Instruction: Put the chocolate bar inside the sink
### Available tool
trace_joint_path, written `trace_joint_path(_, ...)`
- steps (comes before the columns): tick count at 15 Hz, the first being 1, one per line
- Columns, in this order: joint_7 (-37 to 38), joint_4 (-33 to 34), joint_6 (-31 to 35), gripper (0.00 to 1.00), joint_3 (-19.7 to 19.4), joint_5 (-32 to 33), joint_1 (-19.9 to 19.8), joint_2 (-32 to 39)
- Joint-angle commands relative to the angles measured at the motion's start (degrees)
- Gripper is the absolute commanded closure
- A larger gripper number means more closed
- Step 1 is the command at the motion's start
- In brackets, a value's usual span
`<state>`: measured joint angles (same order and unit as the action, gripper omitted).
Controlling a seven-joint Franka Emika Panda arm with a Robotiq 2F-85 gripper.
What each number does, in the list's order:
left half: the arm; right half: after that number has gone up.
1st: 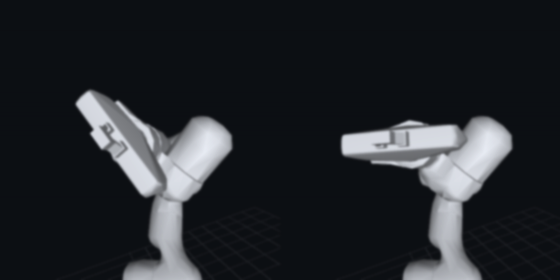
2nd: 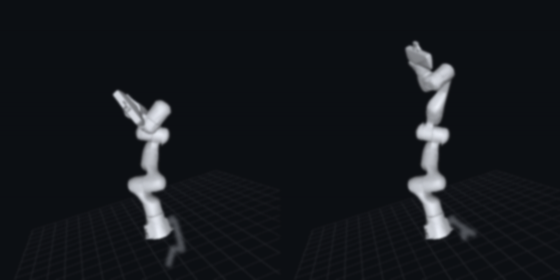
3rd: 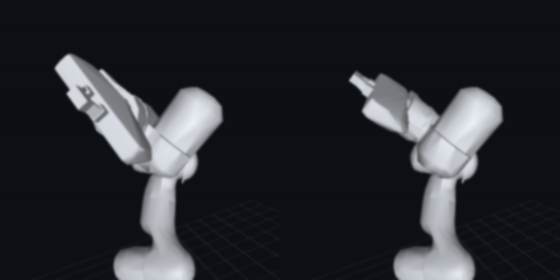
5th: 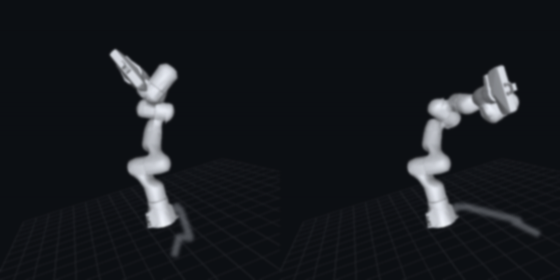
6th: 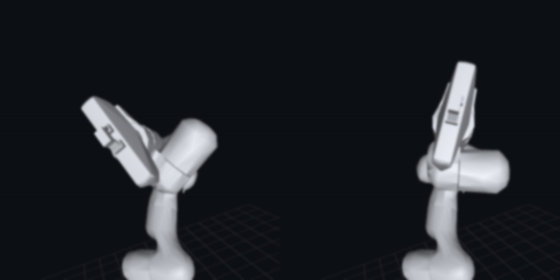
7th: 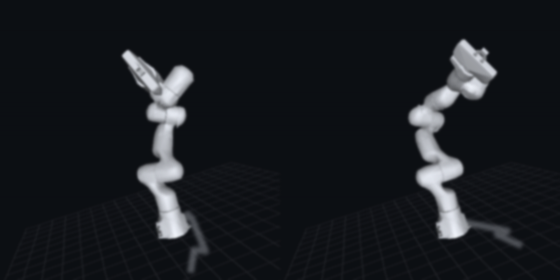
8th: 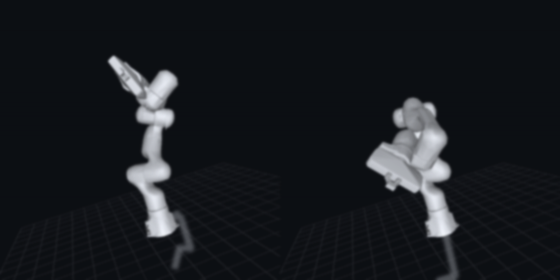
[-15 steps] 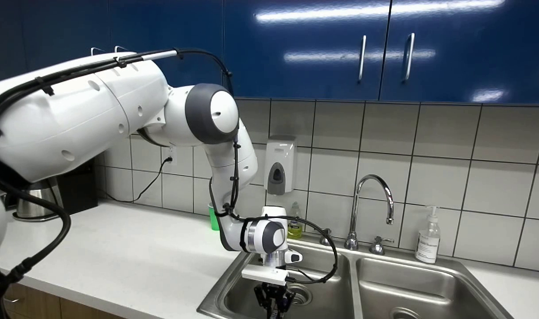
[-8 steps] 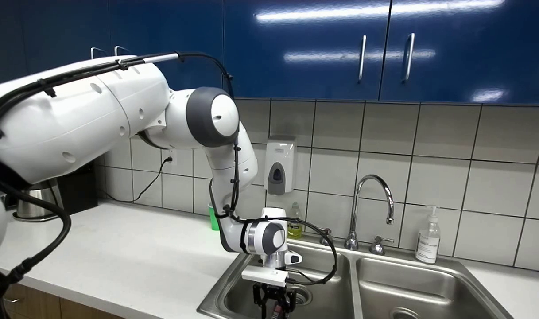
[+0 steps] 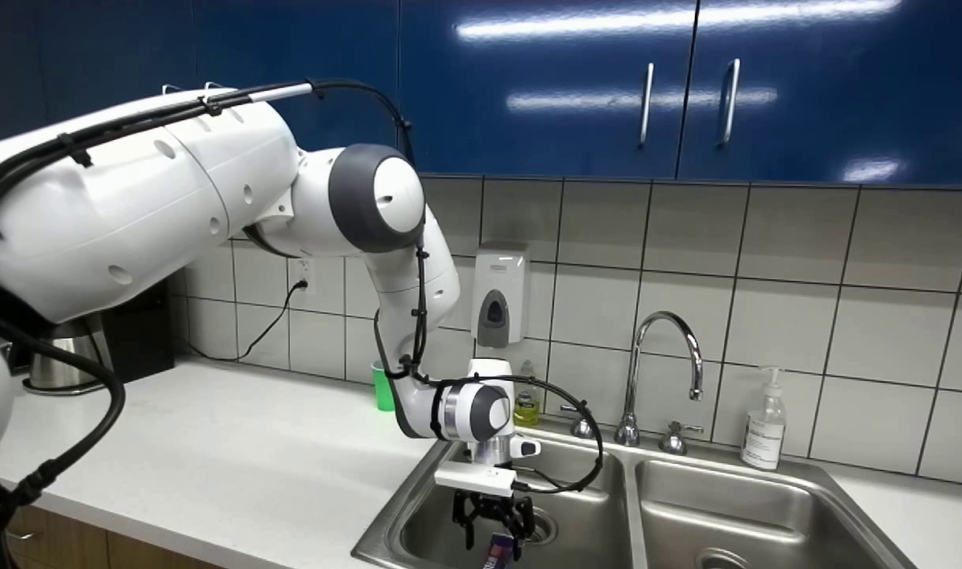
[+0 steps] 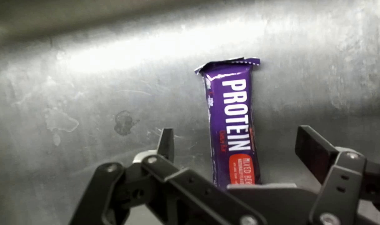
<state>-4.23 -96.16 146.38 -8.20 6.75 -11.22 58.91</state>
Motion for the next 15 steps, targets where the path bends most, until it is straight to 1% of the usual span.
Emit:
trace_joint_path(1, 0.13, -3.67, -0.33, 0.0, -0.31, -0.34, 0.6, -4.33)
trace_joint_path(6, 0.81, -8.86, 0.51, 0.0, -1.08, 0.25, 1.82, -9.79)
trace_joint_path(15, 1.68, -22.34, 3.48, 0.0, -3.02, 1.3, 3.94, -22.95)
